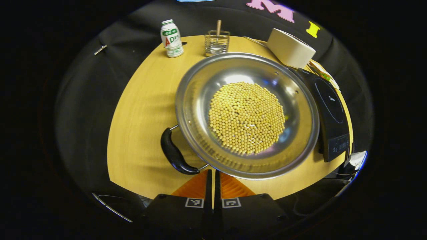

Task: First push the handle of the pot to place it horizontally, then grasp the pot with both hands and set it on the induction cooktop.

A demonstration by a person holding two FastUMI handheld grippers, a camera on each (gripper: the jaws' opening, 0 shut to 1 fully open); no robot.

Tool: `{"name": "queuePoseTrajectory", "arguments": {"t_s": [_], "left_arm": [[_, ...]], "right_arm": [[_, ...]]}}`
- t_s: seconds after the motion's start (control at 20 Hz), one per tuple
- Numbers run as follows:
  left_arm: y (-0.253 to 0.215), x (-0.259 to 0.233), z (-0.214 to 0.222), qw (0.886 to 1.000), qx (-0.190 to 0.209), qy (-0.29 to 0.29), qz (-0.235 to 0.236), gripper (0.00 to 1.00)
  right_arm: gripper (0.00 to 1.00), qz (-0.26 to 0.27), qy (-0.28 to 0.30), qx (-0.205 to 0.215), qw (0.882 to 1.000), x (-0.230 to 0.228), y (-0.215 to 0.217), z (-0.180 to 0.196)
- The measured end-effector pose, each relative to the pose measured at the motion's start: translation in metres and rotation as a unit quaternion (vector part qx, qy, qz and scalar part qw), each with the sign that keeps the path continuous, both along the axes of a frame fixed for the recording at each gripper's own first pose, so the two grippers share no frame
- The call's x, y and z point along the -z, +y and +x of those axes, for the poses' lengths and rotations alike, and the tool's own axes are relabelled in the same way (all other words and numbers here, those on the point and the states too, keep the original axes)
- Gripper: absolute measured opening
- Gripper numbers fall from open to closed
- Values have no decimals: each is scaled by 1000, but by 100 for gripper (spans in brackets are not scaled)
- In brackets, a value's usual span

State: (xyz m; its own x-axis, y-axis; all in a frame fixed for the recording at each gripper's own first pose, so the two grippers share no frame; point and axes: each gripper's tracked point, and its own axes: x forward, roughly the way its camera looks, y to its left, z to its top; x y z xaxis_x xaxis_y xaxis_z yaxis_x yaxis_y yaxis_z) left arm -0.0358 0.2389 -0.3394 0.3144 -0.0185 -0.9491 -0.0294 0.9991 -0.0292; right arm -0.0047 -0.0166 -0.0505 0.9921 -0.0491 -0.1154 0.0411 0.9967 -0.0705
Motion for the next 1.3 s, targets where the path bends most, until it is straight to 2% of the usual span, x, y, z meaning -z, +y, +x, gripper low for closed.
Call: {"name": "queuePoseTrajectory", "arguments": {"t_s": [0.25, 0.45, 0.8, 0.95, 1.15, 1.3], "left_arm": [[38, 3, 27, 999, -45, -14, 10, 5], [63, 4, 53, 997, -71, -31, 23, 5], [95, 5, 94, 993, -69, -52, 78, 5], [95, 4, 96, 992, -74, -62, 76, 5], [99, -12, 67, 984, -133, -89, 72, 5], [96, -26, 54, 982, -130, -123, 64, 5]], "right_arm": [[96, -10, 1, 1, 1000, 1, 5, 4], [99, -16, 3, 3, 1000, 3, 7, 8], [96, -27, 14, 8, 1000, 10, 10, 15], [96, -28, 21, 7, 999, 14, 14, 18], [96, -19, 38, -5, 999, 27, 28, 22], [98, -16, 51, -35, 998, 35, 52, 28]]}}
